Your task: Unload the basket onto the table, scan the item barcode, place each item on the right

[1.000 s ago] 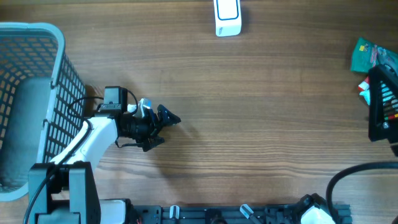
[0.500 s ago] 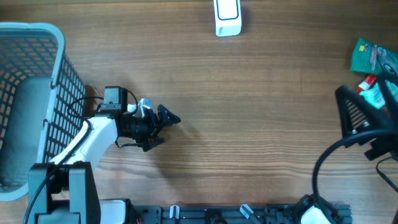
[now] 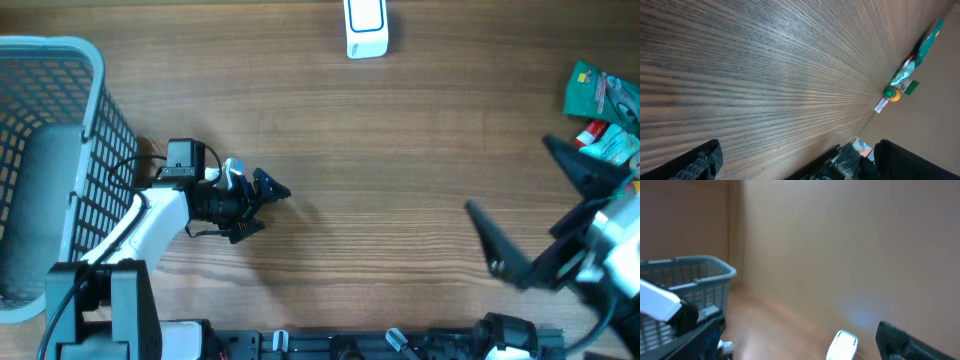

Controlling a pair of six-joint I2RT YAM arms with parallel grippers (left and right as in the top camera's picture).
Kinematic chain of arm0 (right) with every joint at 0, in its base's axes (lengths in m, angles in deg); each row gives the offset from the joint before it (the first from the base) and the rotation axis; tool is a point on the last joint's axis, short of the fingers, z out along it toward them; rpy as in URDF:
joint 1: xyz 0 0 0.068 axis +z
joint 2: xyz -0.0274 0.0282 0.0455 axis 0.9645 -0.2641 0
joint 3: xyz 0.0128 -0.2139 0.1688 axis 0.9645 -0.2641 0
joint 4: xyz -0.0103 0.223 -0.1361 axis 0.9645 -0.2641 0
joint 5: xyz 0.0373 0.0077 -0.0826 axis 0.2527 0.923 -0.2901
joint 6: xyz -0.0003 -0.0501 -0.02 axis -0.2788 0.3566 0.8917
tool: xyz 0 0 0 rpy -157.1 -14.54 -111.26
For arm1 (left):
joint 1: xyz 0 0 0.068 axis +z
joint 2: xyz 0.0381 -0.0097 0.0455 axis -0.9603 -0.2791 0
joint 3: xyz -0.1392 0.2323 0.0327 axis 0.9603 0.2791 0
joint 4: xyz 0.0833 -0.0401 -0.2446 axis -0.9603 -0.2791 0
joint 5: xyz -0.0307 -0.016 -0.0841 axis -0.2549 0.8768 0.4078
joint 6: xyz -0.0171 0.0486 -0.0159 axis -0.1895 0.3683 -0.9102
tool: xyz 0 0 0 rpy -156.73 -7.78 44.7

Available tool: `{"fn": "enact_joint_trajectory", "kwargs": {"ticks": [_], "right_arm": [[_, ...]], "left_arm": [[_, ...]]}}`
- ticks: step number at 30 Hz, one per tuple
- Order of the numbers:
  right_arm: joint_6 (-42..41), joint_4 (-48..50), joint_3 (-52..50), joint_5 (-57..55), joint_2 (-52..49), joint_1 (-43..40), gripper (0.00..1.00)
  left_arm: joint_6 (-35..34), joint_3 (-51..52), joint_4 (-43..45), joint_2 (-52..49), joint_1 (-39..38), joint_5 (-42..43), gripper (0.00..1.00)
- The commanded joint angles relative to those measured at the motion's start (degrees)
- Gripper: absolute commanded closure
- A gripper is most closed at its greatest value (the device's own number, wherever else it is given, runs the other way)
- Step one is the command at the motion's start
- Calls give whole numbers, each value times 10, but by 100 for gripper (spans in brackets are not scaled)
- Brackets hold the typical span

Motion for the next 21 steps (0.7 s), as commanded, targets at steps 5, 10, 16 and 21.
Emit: {"fn": "enact_joint_trajectory", "kwargs": {"ticks": [5, 10, 16, 21], "right_arm": [[-144, 265, -285, -133, 147, 42, 1], [-154, 348, -416, -245, 240, 75, 0], [-163, 350, -494, -350, 279, 111, 0], [-260, 371, -570, -440, 279, 113, 0]], "left_arm": [[3, 3, 0, 7, -3, 1, 0], [3, 3, 0, 7, -3, 1, 0], [3, 3, 0, 7, -3, 1, 0], [3, 3, 0, 7, -3, 1, 0]]}}
